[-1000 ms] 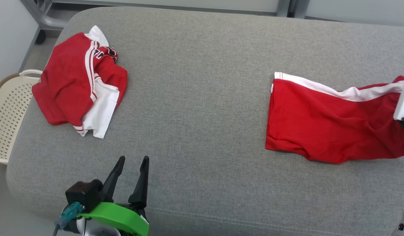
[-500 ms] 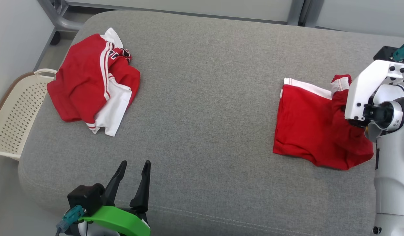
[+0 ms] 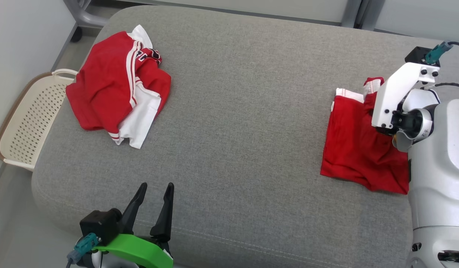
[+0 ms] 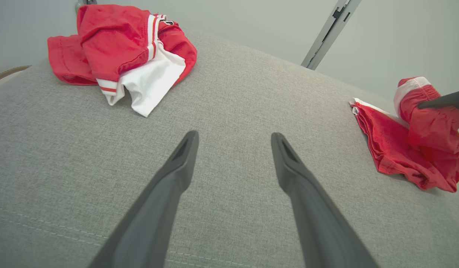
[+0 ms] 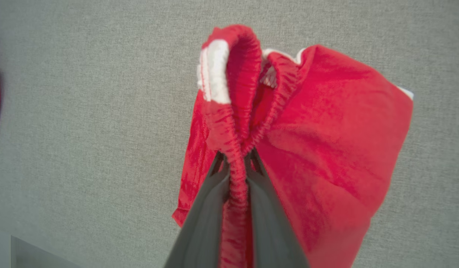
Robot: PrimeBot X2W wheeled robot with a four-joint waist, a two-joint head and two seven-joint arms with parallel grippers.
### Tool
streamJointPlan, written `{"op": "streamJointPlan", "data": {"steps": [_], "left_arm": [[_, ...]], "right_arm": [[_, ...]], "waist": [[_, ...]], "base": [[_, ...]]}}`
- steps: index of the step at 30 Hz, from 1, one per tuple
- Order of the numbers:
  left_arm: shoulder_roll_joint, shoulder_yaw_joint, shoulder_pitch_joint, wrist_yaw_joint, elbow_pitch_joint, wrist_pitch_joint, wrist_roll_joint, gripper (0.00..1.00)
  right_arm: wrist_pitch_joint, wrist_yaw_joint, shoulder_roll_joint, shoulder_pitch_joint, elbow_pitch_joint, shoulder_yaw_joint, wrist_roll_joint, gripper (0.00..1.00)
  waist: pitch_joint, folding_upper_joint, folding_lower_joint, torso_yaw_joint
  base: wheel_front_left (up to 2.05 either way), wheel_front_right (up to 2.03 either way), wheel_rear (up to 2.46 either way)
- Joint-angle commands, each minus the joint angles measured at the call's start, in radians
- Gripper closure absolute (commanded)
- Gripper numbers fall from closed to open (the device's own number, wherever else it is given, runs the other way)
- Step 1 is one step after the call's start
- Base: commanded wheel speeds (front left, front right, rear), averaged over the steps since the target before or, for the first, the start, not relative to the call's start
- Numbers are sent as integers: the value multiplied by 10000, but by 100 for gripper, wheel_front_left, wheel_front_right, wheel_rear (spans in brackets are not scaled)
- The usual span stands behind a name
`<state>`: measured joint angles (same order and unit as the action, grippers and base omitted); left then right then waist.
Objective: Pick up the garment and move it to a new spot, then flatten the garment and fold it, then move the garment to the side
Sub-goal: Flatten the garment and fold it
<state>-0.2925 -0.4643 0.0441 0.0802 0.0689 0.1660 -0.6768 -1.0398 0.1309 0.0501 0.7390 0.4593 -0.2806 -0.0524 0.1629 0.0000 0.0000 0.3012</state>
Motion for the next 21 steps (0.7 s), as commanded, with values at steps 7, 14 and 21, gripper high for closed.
{"op": "streamJointPlan", "data": {"steps": [7, 14, 21], "left_arm": [[114, -100, 205, -92, 153, 128, -32, 0], [197, -193, 309, -104, 237, 153, -48, 0], [223, -193, 366, -160, 409, 228, -93, 0]], "right_arm": [[874, -4, 26, 569, 1465, 218, -83, 100], [1448, -4, 23, 924, 2641, 243, 37, 100], [1837, -4, 19, 1222, 3340, 375, -50, 0]], "waist": [[105, 0, 0, 280], [174, 0, 0, 516], [152, 0, 0, 599]], "base": [[0, 0, 0], [0, 0, 0], [0, 0, 0]]}}
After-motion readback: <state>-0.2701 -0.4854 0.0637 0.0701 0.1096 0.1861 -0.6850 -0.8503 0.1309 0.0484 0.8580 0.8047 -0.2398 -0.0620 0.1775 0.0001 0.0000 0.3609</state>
